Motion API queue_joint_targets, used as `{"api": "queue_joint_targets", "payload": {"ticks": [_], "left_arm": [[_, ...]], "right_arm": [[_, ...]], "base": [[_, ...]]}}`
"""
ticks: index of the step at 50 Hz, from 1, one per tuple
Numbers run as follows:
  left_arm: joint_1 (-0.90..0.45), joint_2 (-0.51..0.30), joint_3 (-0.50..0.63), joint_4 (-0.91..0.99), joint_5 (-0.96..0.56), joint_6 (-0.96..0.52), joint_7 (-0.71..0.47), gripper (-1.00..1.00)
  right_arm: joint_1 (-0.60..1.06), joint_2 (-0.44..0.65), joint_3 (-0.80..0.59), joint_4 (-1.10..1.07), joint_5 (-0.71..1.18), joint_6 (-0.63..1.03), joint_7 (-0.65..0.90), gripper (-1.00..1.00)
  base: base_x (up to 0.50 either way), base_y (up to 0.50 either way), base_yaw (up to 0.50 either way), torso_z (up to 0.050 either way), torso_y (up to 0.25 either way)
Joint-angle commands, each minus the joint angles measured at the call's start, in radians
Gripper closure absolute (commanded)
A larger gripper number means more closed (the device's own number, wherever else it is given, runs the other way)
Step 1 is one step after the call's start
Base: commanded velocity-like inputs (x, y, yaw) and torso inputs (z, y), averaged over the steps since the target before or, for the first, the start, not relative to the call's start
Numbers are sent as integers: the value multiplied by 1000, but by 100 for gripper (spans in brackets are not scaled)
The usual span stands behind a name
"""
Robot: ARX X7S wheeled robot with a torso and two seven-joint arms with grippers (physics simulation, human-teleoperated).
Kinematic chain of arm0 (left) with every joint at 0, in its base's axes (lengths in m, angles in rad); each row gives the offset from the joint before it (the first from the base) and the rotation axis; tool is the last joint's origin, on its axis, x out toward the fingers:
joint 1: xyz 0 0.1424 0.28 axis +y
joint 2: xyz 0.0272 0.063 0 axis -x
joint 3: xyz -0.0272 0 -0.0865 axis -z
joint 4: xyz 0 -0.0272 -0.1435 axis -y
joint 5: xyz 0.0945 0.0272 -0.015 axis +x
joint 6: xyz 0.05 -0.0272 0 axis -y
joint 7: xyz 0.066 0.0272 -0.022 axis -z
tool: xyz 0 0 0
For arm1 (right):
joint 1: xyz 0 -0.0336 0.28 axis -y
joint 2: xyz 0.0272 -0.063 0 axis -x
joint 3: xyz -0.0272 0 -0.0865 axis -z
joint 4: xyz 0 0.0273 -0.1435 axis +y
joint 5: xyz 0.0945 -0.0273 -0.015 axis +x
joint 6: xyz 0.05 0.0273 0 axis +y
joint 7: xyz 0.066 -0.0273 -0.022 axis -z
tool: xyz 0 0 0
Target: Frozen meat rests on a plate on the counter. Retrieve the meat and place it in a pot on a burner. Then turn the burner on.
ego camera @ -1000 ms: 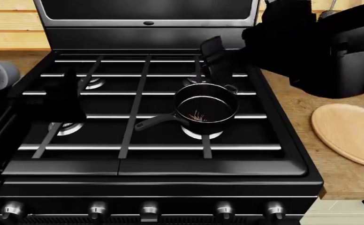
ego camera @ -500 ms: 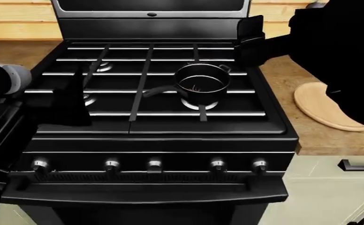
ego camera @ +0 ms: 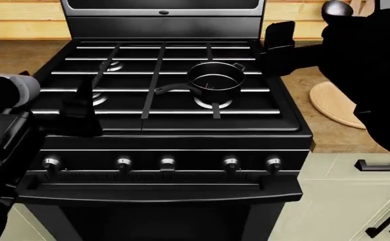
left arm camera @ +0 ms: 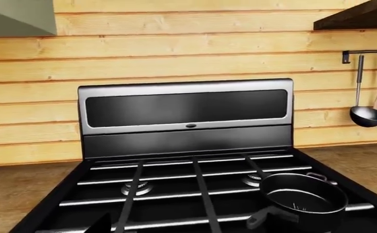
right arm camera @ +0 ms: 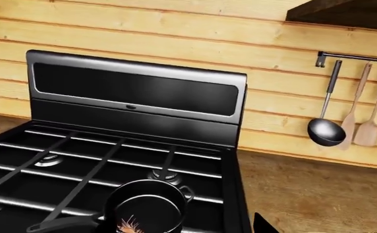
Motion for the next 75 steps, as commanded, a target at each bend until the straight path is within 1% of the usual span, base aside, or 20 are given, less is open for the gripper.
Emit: {"api": "queue_joint_targets", "payload": {"ticks": [1, 7, 10, 13, 18, 24, 30, 37, 42, 52, 64, 75], "left_arm": [[153, 38, -53, 74, 109, 94, 39, -100], [353, 85, -121, 159, 249, 218, 120, -100], [430, 100, -115, 193, 358, 268, 160, -100], [490, 116, -98, 203, 434, 299, 177, -100], [562, 146, -58, 185, 535, 333, 182, -100], [608, 179, -9, 156, 631, 396, 201, -100], [676, 224, 30, 113, 720, 504, 243, -100], [686, 245, 50, 77, 764, 561, 263, -100], [684, 251, 51, 67, 779, 582, 264, -100], [678, 278, 73, 41, 809, 633, 271, -100], [715, 293, 80, 52, 817, 674, 276, -100], [749, 298, 97, 43, 864, 722, 287, -100]], "right_arm": [[-138, 57, 84, -162, -14, -135, 71, -100], [-216, 93, 131, -246, -24, -200, 96, -100], [-233, 99, 140, -271, -38, -212, 99, -100], [-250, 105, 148, -294, -47, -223, 106, -100], [-300, 108, 158, -338, -62, -252, 121, -100], [-338, 108, 162, -365, -75, -272, 126, -100], [-402, 110, 164, -404, -114, -293, 129, -100], [-512, 115, 177, -456, -185, -339, 129, -100], [-559, 122, 186, -497, -216, -359, 142, -100], [-741, 124, 192, -579, -350, -415, 152, -100], [-804, 150, 202, -614, -363, -434, 177, -100], [-788, 168, 190, -605, -362, -406, 157, -100]], "base": [[0, 0, 0, 0, 0], [0, 0, 0, 0, 0], [0, 0, 0, 0, 0], [0, 0, 0, 0, 0], [0, 0, 0, -44, 0], [0, 0, 0, -50, 0], [0, 0, 0, -50, 0], [0, 0, 0, -50, 0], [0, 0, 0, -50, 0], [0, 0, 0, -50, 0], [0, 0, 0, -50, 0], [0, 0, 0, -50, 0]]}}
